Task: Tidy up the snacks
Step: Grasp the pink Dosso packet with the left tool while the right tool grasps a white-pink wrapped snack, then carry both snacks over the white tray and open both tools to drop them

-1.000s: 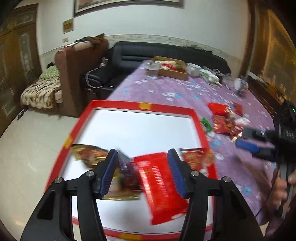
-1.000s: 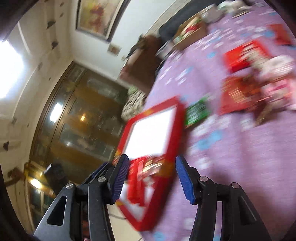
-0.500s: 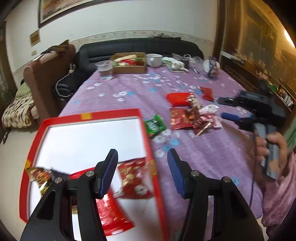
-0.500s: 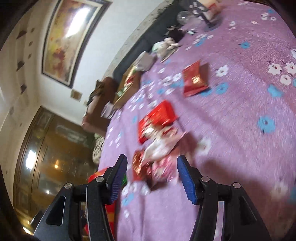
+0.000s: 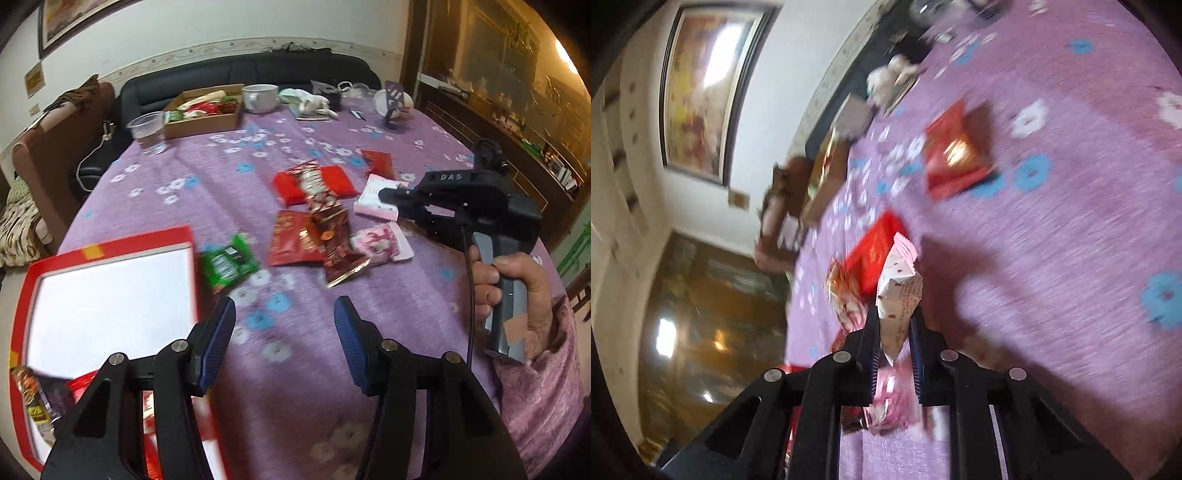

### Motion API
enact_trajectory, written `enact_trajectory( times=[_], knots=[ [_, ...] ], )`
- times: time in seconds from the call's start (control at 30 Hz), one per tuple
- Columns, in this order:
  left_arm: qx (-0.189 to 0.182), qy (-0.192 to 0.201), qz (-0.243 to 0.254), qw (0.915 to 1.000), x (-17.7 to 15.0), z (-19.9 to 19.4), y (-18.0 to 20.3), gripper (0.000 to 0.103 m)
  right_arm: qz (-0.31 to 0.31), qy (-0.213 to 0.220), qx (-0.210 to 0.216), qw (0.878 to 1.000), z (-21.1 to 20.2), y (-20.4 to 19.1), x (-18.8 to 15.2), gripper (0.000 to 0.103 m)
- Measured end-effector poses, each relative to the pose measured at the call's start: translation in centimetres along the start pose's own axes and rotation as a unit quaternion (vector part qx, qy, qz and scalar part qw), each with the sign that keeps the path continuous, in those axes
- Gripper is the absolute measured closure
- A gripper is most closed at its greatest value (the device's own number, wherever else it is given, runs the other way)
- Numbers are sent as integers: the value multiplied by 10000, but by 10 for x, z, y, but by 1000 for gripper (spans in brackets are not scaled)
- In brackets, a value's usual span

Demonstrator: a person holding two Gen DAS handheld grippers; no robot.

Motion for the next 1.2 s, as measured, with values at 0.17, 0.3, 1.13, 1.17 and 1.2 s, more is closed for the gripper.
enact_trajectory(
  times=[0.17, 0.3, 1.13, 1.17, 1.2],
  knots=[
    [-214, 111, 463, 9986, 23, 19, 38, 49, 782, 325, 338, 9958, -20, 26, 16, 89],
    [-331, -101, 1608, 9864, 42, 50, 75, 49, 1230, 300, 499, 9907, -20, 40, 20, 89],
    [-419, -740, 3080, 9476, 31, 103, 102, 70, 1288, 256, 757, 9884, -18, 39, 29, 88],
    [-299, -602, 2979, 9522, 29, 92, 102, 70, 1267, 282, 766, 9886, -19, 39, 29, 88],
    [-124, -443, 2883, 9564, 30, 83, 101, 70, 1249, 303, 791, 9886, -20, 39, 30, 88]
  ],
)
Point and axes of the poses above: each gripper's, at about its wrist camera, not at the fingertips, and z roughly the way its jaws point, y to its right, x to its top, the point moved 4 cm from there along z, roughly the way its jaws point, and after that the axes turned 7 degrees about -x, right-handed, at the moved point
